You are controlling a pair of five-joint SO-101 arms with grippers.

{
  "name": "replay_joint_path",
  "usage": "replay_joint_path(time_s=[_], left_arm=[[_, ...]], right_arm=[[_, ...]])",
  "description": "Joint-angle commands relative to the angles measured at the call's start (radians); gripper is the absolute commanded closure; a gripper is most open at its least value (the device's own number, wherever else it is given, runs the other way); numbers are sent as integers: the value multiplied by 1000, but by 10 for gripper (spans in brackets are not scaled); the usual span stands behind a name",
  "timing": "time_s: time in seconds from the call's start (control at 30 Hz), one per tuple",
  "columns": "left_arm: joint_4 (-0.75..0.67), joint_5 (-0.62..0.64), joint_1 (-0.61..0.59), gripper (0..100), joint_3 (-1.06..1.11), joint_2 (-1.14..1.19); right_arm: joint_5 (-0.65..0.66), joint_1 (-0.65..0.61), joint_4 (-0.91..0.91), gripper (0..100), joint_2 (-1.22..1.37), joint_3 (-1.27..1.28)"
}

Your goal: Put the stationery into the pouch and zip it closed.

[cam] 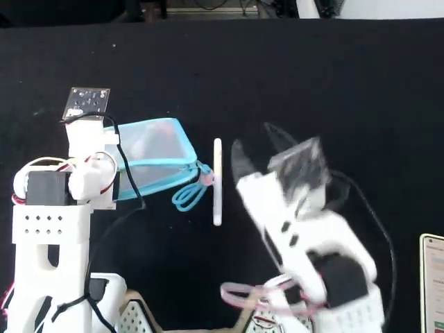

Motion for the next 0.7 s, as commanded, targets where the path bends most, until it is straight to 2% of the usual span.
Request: replay_joint_path(time_s=[0.0, 0.37, 0.47, 0.67], left_arm=[[-2, 8, 7, 968, 2, 2], [2, 8, 7, 968, 2, 2], [2, 8, 7, 968, 2, 2], [3, 8, 7, 968, 2, 2]], right_arm=[[-163, 92, -38, 815, 255, -48], [-364, 87, -322, 815, 831, -48], [-442, 48, -436, 815, 952, -50], [-456, 3, -672, 815, 1136, -51]])
